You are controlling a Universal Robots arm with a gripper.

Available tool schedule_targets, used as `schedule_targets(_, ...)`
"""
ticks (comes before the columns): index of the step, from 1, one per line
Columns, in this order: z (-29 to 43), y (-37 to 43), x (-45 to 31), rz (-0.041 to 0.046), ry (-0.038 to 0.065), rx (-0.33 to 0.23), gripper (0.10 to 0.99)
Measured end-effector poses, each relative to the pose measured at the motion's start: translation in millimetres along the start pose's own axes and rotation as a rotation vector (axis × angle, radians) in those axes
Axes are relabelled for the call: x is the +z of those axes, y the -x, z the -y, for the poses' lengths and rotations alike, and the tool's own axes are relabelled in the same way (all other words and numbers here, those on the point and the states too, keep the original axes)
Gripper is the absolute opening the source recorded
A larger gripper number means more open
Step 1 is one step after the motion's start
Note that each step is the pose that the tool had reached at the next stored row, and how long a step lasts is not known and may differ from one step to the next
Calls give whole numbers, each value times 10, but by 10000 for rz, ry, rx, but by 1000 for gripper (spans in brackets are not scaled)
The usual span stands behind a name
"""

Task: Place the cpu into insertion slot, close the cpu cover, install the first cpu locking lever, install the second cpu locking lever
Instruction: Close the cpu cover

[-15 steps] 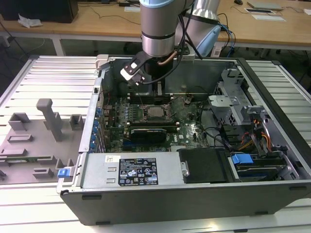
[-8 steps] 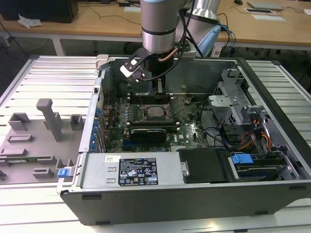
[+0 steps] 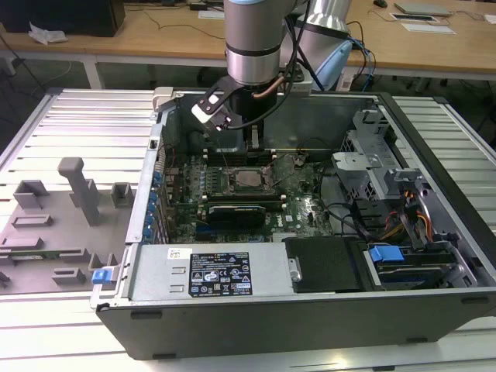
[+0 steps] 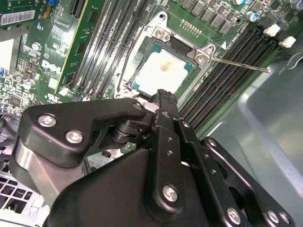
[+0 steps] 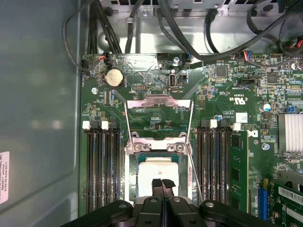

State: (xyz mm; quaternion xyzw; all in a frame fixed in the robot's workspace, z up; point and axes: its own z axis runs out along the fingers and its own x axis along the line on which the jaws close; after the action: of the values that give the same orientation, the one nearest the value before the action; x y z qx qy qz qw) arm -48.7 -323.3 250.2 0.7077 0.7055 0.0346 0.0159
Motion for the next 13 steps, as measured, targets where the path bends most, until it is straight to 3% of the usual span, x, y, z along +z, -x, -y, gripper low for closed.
schedule_targets(5,-44,1,1,2,-13,0,106)
schedule_targets(8,-50,-2,-72,0,-13,0,106)
schedule_targets(13,-85,-1,-72,4,-15,0,106)
